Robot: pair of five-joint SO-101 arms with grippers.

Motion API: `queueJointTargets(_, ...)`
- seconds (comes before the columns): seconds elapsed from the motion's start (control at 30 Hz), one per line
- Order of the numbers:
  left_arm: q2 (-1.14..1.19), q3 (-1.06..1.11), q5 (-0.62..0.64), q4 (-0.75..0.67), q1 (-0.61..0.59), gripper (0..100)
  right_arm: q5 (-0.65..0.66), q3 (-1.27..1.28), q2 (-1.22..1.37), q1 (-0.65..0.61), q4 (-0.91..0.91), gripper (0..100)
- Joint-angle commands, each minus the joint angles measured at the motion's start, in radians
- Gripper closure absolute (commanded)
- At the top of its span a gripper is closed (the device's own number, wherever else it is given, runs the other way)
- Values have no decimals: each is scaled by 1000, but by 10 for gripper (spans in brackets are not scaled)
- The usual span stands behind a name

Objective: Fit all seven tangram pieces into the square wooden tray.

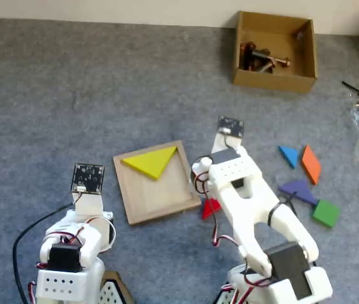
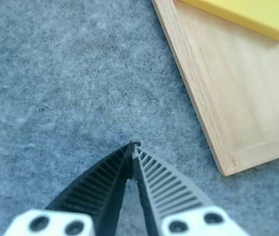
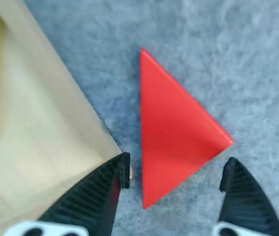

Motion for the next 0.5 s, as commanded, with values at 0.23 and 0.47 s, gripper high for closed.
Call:
queueJointTargets(0.23, -7, 19, 8, -2, 15, 995, 40, -5, 13, 21, -21, 714)
queueJointTargets(0.47, -7, 19, 8, -2, 15, 995, 97, -5, 21, 59, -64, 715)
